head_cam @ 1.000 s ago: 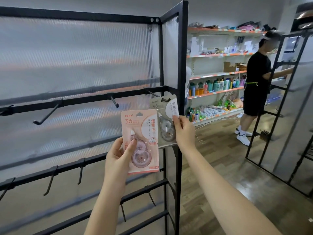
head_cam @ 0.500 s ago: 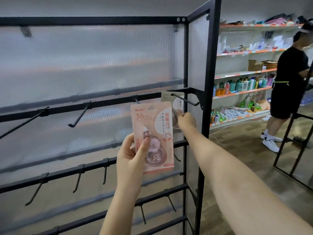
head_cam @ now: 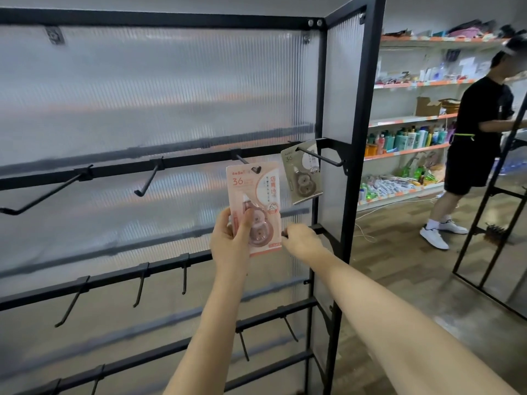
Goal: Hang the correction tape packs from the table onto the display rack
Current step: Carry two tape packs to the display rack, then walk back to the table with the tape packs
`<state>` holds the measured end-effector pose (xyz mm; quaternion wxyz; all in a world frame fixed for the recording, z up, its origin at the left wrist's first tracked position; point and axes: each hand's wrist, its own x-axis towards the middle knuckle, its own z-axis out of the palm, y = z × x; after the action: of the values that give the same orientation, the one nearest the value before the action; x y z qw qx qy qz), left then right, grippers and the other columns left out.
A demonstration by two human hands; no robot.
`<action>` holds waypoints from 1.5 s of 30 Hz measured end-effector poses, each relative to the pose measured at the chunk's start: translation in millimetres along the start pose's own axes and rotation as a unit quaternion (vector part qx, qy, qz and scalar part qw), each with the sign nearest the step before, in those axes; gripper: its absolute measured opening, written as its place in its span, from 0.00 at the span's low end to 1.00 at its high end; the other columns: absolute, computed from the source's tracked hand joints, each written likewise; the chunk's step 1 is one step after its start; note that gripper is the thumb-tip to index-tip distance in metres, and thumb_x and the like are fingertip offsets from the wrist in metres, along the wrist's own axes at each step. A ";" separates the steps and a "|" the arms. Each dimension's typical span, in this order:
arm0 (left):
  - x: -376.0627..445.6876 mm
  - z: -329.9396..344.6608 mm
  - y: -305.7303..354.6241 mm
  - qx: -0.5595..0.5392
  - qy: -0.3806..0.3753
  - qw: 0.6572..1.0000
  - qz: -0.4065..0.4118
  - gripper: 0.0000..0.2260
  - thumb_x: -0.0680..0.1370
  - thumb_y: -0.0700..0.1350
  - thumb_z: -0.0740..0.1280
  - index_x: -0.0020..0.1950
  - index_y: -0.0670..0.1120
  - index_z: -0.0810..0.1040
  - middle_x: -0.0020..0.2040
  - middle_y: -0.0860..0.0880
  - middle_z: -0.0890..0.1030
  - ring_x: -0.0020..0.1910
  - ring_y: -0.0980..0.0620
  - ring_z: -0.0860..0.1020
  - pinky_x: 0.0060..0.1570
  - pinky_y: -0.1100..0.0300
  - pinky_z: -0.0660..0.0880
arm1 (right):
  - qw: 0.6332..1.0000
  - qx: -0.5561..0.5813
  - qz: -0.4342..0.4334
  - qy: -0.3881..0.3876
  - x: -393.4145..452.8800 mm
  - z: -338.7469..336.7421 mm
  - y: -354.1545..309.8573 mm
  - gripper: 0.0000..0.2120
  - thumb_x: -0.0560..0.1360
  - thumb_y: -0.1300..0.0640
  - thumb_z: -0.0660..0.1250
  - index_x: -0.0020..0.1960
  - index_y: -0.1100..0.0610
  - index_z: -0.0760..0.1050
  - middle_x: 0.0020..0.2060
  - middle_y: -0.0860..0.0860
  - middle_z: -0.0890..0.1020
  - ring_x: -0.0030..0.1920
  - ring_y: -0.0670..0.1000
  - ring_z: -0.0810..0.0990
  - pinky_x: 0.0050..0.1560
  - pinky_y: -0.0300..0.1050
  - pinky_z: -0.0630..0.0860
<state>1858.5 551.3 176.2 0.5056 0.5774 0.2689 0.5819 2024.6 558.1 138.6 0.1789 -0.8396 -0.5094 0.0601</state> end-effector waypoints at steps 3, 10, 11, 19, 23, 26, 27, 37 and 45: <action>31.6 0.8 -18.8 0.051 -0.012 0.999 -0.003 0.07 0.78 0.53 0.66 0.51 0.52 0.75 0.49 0.49 0.82 0.48 0.51 0.82 0.46 0.55 0.80 | 0.997 -0.053 -0.057 0.014 -2.6 4.8 -7.5 0.14 0.81 0.54 0.59 0.60 0.62 0.73 0.56 0.58 0.78 0.55 0.58 0.77 0.50 0.49 0.74; 103.1 7.6 -43.8 0.120 0.004 0.989 -0.089 0.10 0.78 0.57 0.64 0.54 0.52 0.71 0.50 0.53 0.78 0.51 0.50 0.79 0.47 0.56 0.76 | 0.988 -0.114 -0.099 0.000 -9.1 6.2 -17.9 0.12 0.79 0.60 0.57 0.60 0.62 0.71 0.55 0.58 0.78 0.54 0.58 0.77 0.49 0.51 0.75; 108.3 7.0 -45.7 0.132 0.004 0.986 -0.098 0.11 0.78 0.58 0.63 0.54 0.52 0.71 0.50 0.52 0.77 0.51 0.50 0.78 0.47 0.56 0.76 | 0.988 -0.117 -0.102 0.003 -11.1 6.3 -18.0 0.12 0.79 0.61 0.57 0.60 0.62 0.71 0.54 0.58 0.78 0.54 0.58 0.76 0.49 0.51 0.76; 73.4 -44.1 -53.6 0.431 -0.097 0.894 -0.072 0.17 0.81 0.55 0.61 0.64 0.45 0.71 0.57 0.48 0.79 0.46 0.51 0.75 0.42 0.58 0.71 | 0.985 -0.134 -0.104 -0.011 -45.7 4.8 -34.6 0.14 0.79 0.62 0.55 0.63 0.61 0.71 0.58 0.58 0.77 0.57 0.58 0.76 0.50 0.49 0.73; 29.6 -96.4 -36.0 0.568 -0.137 0.811 -0.023 0.19 0.81 0.50 0.60 0.68 0.42 0.69 0.63 0.44 0.76 0.59 0.44 0.75 0.53 0.52 0.74 | 0.982 -0.132 -0.131 -0.033 -71.8 15.4 -64.4 0.12 0.79 0.60 0.55 0.60 0.61 0.71 0.57 0.58 0.77 0.57 0.59 0.75 0.51 0.50 0.72; 0.6 -144.6 -15.3 0.675 -0.166 0.718 0.011 0.18 0.81 0.51 0.60 0.66 0.42 0.70 0.62 0.44 0.75 0.60 0.44 0.74 0.54 0.52 0.73 | 0.980 -0.108 -0.163 -0.032 -91.2 37.3 -104.4 0.11 0.79 0.61 0.55 0.58 0.61 0.71 0.56 0.58 0.77 0.55 0.58 0.76 0.52 0.50 0.74; -9.1 -163.0 -7.0 0.703 -0.168 0.691 0.015 0.19 0.81 0.51 0.60 0.67 0.42 0.69 0.63 0.44 0.74 0.61 0.44 0.73 0.55 0.52 0.73 | 0.979 -0.099 -0.176 -0.028 -98.4 46.5 -122.4 0.12 0.78 0.61 0.55 0.59 0.61 0.72 0.57 0.57 0.77 0.56 0.58 0.76 0.53 0.50 0.74; -118.3 -409.3 102.4 0.801 0.003 0.576 -0.162 0.18 0.80 0.51 0.59 0.65 0.42 0.71 0.63 0.42 0.74 0.63 0.42 0.71 0.56 0.50 0.70 | 0.880 -0.109 -0.455 -0.087 -231.1 137.8 -391.9 0.13 0.80 0.61 0.57 0.64 0.58 0.69 0.57 0.56 0.77 0.54 0.57 0.77 0.47 0.48 0.74; -266.9 -627.6 205.3 0.766 0.151 0.517 -0.349 0.18 0.80 0.51 0.60 0.66 0.41 0.71 0.66 0.40 0.73 0.65 0.41 0.71 0.62 0.49 0.69 | 0.751 -0.071 -0.646 -0.116 -406.0 205.1 -601.9 0.14 0.80 0.61 0.54 0.64 0.61 0.69 0.62 0.57 0.74 0.63 0.58 0.72 0.56 0.50 0.71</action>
<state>1161.5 410.8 135.3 -0.0183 0.5045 0.8632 0.0056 1272.3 502.1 132.8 0.0547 -0.3071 -0.9501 -0.0090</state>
